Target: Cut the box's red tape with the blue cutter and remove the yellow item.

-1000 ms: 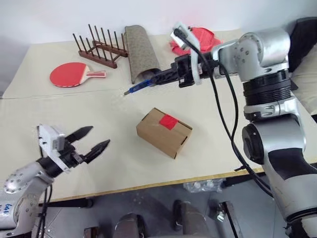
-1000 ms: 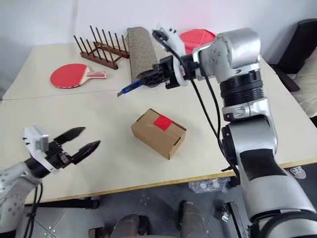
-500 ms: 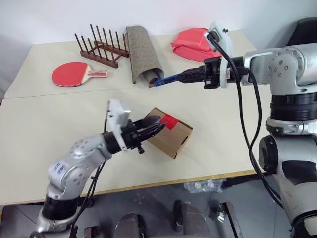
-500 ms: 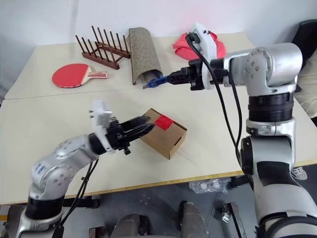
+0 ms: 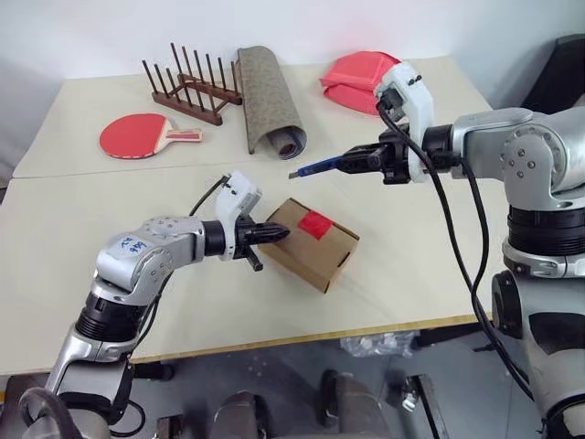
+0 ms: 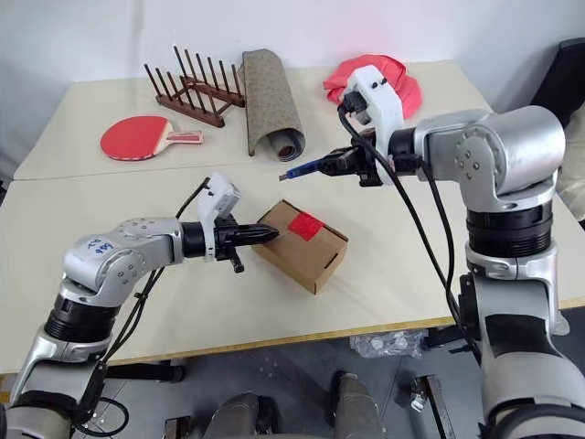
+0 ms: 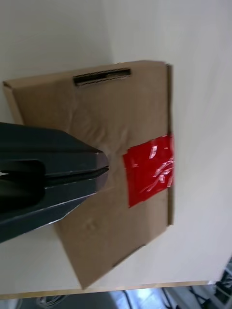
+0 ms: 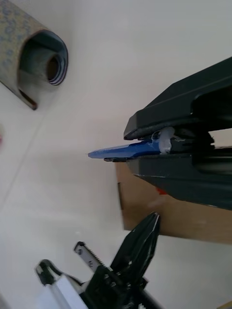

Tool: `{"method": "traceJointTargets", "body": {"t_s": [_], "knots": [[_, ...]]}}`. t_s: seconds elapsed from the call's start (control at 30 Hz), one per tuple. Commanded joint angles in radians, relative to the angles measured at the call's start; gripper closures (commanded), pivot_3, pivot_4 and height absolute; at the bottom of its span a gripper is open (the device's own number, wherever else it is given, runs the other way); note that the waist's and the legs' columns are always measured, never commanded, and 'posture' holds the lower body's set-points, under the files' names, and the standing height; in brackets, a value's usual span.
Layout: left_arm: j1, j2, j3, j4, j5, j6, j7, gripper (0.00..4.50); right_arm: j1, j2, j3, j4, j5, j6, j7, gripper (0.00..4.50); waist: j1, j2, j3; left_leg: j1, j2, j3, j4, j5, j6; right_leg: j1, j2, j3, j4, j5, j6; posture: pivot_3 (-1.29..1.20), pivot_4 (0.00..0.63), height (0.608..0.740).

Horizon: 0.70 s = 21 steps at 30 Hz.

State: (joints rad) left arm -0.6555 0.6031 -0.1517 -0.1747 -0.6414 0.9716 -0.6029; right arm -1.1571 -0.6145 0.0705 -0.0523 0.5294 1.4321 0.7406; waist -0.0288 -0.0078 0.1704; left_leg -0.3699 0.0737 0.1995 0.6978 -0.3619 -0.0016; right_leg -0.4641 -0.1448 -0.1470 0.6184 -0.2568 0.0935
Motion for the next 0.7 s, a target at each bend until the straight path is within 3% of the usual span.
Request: {"method": "traceJointTargets", "body": {"t_s": [0.03,0.7], "knots": [[-0.035,-0.001,-0.021,0.014,0.028,0.016,-0.038,4.50,0.014,-0.023,0.003,-0.068,0.020,0.005,0.000,4.34,0.000,0.000,0.000,0.000,0.000,0.000,0.000,0.000,0.000,0.000,0.000,0.000,0.000,0.000,0.000,0.00,0.150,0.740],[-0.062,-0.033,-0.014,0.035,0.078,0.051,-0.081,4.50,0.084,-0.064,0.041,-0.079,0.017,-0.017,-0.017,4.34,0.001,0.000,0.000,0.001,0.000,0.000,0.001,0.000,0.000,0.000,0.000,0.000,0.001,0.000,0.000,0.00,0.150,0.740]]}}
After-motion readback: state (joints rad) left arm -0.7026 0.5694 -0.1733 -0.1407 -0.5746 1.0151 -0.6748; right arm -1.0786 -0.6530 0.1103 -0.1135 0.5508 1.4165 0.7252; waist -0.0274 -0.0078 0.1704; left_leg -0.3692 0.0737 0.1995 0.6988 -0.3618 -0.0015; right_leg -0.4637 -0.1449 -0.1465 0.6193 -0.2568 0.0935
